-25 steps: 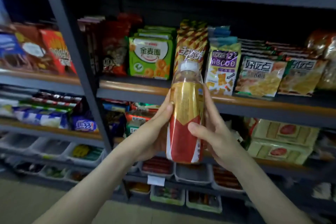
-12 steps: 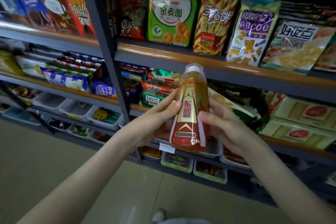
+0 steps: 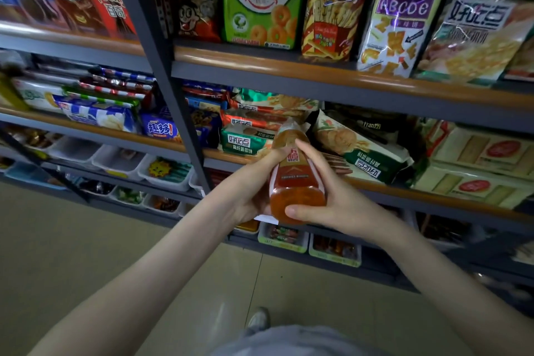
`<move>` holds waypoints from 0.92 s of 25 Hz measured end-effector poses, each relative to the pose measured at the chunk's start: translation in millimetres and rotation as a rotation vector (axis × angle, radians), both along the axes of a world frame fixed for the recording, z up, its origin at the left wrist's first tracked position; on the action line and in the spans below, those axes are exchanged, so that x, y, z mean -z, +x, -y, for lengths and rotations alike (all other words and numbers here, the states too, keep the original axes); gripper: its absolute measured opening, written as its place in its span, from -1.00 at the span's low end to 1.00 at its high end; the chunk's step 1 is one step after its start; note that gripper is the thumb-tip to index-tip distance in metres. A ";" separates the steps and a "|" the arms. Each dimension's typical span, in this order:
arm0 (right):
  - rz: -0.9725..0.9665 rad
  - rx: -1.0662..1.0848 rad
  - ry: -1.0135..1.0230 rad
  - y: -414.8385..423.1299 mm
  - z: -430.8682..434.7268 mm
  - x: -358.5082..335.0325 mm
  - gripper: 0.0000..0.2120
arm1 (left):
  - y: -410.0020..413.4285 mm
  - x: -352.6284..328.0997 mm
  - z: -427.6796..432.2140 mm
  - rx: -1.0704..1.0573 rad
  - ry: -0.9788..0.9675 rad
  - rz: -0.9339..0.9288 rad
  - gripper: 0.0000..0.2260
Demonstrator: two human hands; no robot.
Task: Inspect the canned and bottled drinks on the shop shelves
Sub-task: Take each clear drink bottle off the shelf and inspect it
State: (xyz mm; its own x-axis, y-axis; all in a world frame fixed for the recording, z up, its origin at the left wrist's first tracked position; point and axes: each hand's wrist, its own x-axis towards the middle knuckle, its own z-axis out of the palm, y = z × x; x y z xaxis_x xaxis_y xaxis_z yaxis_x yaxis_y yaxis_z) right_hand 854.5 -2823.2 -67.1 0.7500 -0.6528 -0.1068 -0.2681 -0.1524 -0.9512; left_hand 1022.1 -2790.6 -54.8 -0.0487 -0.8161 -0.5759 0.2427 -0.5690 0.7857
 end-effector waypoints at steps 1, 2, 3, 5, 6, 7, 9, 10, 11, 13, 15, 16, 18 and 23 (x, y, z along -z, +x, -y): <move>0.010 0.026 -0.019 1.7 0.0 2.7 -0.09 | -0.8 0.4 2.0 0.002 0.009 0.008 -0.64; 0.035 0.047 -0.006 2.1 2.0 6.0 -0.09 | -1.5 -0.4 3.7 -0.005 0.019 0.015 -0.64; 0.054 0.042 0.013 1.4 3.3 8.4 -0.06 | -2.1 -1.9 4.7 -0.011 0.029 0.018 -0.65; -0.007 -0.042 -0.027 -6.7 10.3 16.6 0.11 | -4.5 -3.8 6.2 -0.027 0.023 0.027 -0.63; -0.075 -0.090 -0.053 -9.9 13.9 19.7 0.18 | -5.0 -3.3 7.1 -0.036 -0.011 0.040 -0.60; -0.110 -0.111 -0.054 -13.3 17.6 21.4 0.19 | -4.2 -0.9 7.8 -0.050 -0.073 0.061 -0.56; 0.028 0.006 0.136 -15.4 27.7 22.7 -0.02 | -3.5 3.7 6.4 -0.076 -0.250 0.165 -0.41; 0.156 0.122 0.293 -14.1 31.7 19.8 -0.19 | -4.0 5.7 5.2 -0.054 -0.362 0.314 -0.32; 0.264 0.215 0.415 -12.4 35.9 18.9 -0.34 | -6.3 7.6 5.0 -0.001 -0.473 0.528 -0.25; 0.335 0.268 0.492 -4.2 40.0 15.5 -0.44 | -12.1 8.5 5.1 0.107 -0.634 1.046 -0.19; 0.304 0.309 0.401 1.7 38.1 13.3 -0.38 | -12.1 1.9 7.3 0.172 -0.743 1.281 -0.22; 0.325 0.344 0.382 2.0 38.0 11.1 -0.39 | -7.9 -0.8 9.5 0.220 -0.773 1.286 -0.26; 0.415 0.368 0.407 -3.2 42.0 6.9 -0.46 | 4.1 -10.0 12.5 0.256 -0.717 0.881 -0.41; 0.424 0.308 0.354 -20.4 48.6 -21.3 -0.31 | -3.0 -28.4 13.9 0.308 -0.605 0.283 -0.47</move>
